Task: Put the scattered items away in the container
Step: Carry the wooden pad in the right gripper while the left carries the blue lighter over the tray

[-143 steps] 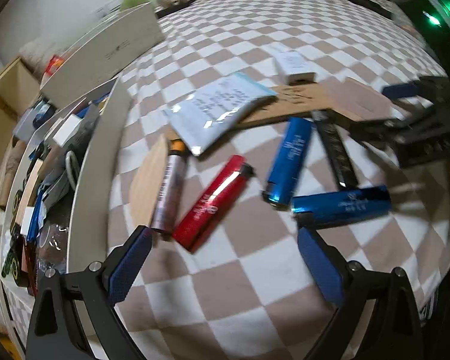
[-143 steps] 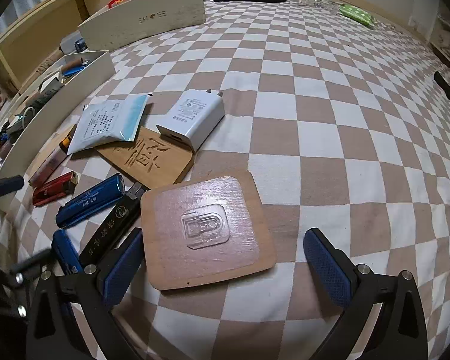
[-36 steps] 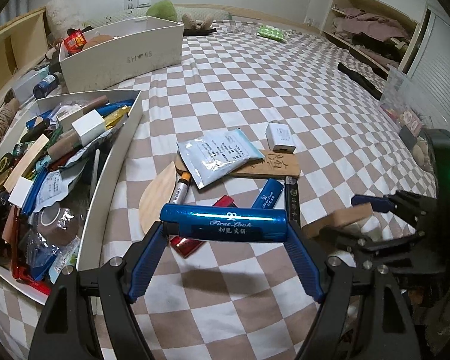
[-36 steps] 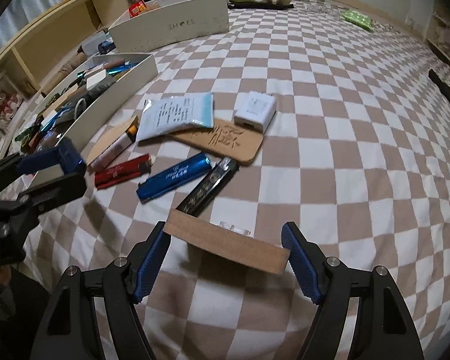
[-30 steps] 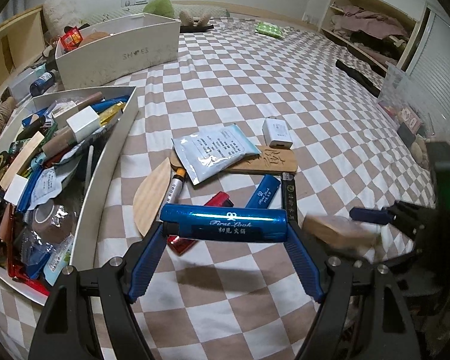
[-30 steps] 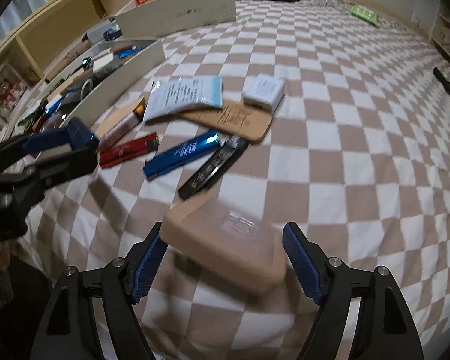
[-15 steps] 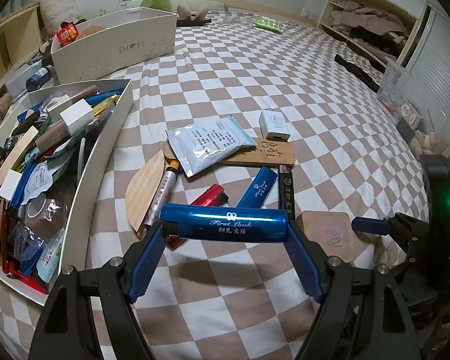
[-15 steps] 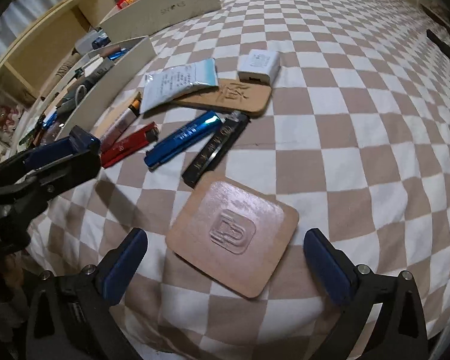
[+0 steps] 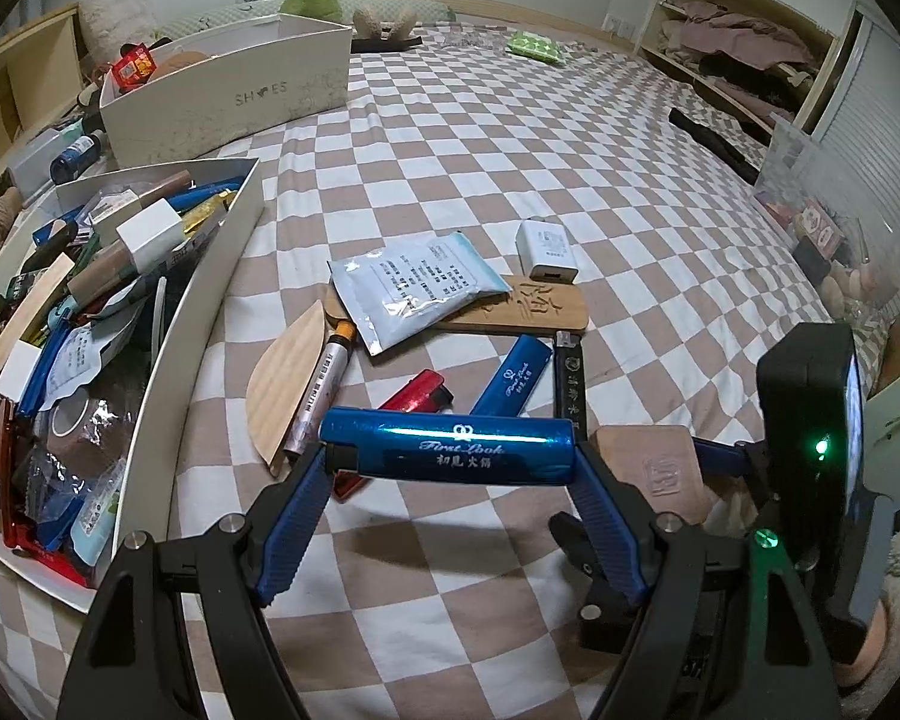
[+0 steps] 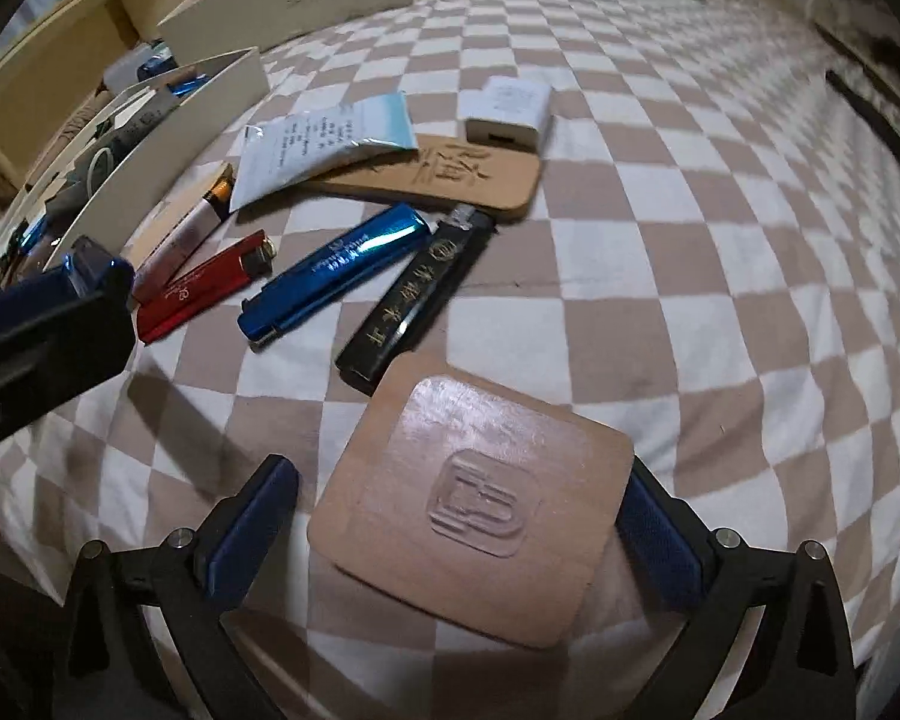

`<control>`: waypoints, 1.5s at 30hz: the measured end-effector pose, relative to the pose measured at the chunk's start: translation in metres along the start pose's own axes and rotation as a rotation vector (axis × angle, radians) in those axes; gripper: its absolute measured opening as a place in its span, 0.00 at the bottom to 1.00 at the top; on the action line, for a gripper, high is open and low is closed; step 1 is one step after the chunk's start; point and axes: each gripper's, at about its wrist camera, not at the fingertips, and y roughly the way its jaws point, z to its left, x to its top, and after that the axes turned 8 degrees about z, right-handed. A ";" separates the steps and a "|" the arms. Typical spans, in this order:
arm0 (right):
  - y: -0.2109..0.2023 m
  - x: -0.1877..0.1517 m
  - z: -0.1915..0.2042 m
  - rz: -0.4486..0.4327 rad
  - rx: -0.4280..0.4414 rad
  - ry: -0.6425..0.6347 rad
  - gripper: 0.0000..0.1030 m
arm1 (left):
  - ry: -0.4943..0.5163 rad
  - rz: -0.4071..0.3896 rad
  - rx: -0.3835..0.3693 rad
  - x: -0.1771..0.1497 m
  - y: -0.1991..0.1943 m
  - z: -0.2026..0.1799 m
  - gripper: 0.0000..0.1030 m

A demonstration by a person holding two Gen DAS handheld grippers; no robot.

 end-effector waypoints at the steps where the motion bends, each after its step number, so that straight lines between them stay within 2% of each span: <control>1: -0.001 0.000 -0.002 -0.005 0.004 -0.005 0.99 | -0.002 -0.001 0.000 0.000 0.000 0.001 0.77; 3: -0.005 0.002 -0.004 -0.022 0.003 -0.020 0.83 | -0.005 0.000 0.001 0.000 0.000 0.002 0.77; 4: -0.006 0.002 -0.004 -0.026 0.005 -0.026 0.81 | -0.007 0.000 0.002 0.000 -0.001 0.002 0.77; 10: -0.009 -0.001 -0.002 -0.022 0.021 -0.074 0.81 | -0.006 -0.006 0.001 0.000 -0.002 0.004 0.77; 18: -0.020 0.000 -0.001 -0.032 0.050 -0.078 0.81 | -0.018 -0.023 0.009 0.001 -0.010 0.008 0.77; 34: -0.076 0.023 0.011 -0.164 0.064 -0.114 0.81 | -0.031 -0.105 0.029 0.013 -0.052 0.024 0.77; 45: -0.115 0.047 0.027 -0.273 0.066 -0.124 0.81 | -0.032 -0.220 0.075 0.037 -0.103 0.050 0.77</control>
